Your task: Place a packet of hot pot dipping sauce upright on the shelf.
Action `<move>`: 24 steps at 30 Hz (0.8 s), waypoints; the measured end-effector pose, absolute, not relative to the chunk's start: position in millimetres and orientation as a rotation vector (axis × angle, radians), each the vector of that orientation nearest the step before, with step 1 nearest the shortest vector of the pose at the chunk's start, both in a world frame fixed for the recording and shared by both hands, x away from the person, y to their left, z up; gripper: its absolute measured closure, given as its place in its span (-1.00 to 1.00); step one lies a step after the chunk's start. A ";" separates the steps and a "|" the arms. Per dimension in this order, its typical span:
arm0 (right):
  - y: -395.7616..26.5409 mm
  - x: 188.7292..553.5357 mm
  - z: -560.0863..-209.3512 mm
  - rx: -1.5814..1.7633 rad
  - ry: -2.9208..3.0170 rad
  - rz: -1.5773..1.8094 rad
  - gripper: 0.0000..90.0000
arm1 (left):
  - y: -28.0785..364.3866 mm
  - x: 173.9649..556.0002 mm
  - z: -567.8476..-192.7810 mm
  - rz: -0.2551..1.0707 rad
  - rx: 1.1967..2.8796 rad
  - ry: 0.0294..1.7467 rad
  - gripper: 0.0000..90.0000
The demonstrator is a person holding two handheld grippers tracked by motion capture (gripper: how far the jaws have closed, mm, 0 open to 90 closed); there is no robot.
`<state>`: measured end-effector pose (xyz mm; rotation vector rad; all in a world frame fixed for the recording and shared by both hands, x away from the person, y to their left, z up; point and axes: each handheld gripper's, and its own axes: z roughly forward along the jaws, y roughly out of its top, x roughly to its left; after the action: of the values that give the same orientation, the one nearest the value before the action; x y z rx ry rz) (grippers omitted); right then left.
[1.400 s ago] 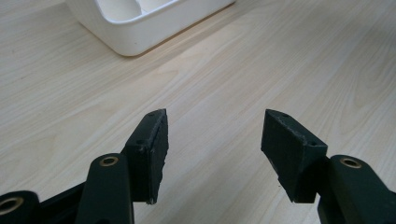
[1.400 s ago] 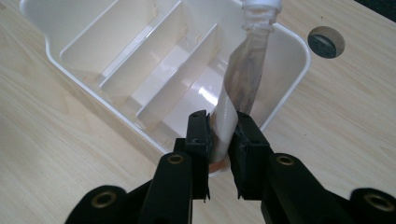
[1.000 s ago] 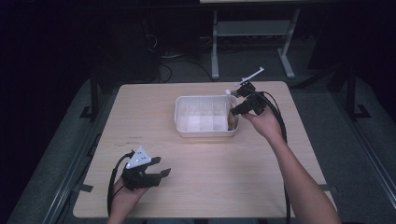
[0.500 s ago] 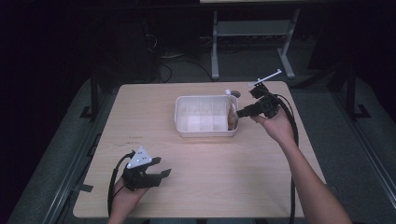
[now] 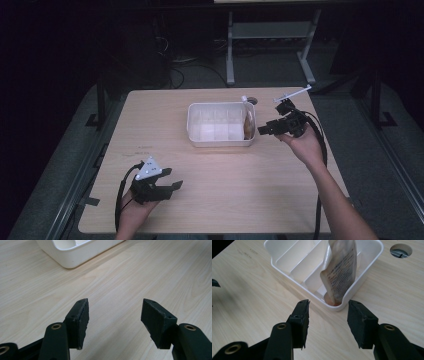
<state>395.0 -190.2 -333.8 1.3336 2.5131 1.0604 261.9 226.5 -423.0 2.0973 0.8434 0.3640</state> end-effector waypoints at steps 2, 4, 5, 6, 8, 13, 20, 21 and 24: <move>-192.0 391.2 -336.3 1.329 2.512 1.055 0.13 | 226.6 261.8 -423.7 0.361 2.103 0.844 -0.13; -194.8 386.3 -339.3 1.331 2.498 1.079 0.13 | 227.0 261.8 -423.8 0.363 2.107 0.841 -0.13; -194.8 386.3 -339.3 1.331 2.498 1.079 0.13 | 227.0 261.5 -423.6 0.363 2.104 0.843 -0.13; -195.7 384.6 -340.9 1.331 2.499 1.084 0.13 | 227.1 261.4 -423.1 0.365 2.102 0.842 -0.13; -196.6 380.8 -343.9 1.329 2.500 1.080 0.13 | 226.9 261.9 -422.7 0.366 2.098 0.841 -0.13; -204.2 373.8 -352.1 1.337 2.497 1.078 0.11 | 226.7 263.3 -424.4 0.359 2.105 0.841 -0.13; -210.5 362.9 -366.5 1.336 2.511 1.045 0.06 | 223.8 263.6 -425.0 0.352 2.109 0.839 -0.16; -210.8 360.8 -368.3 1.336 2.512 1.037 0.06 | 223.3 263.5 -425.5 0.351 2.112 0.838 -0.16; -211.4 355.8 -373.5 1.326 2.514 1.034 0.04 | 222.9 263.4 -425.2 0.356 2.115 0.834 -0.17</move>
<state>355.8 -211.4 -373.5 1.3260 2.5140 1.0338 263.4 222.9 -425.2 2.1147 0.8343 0.3558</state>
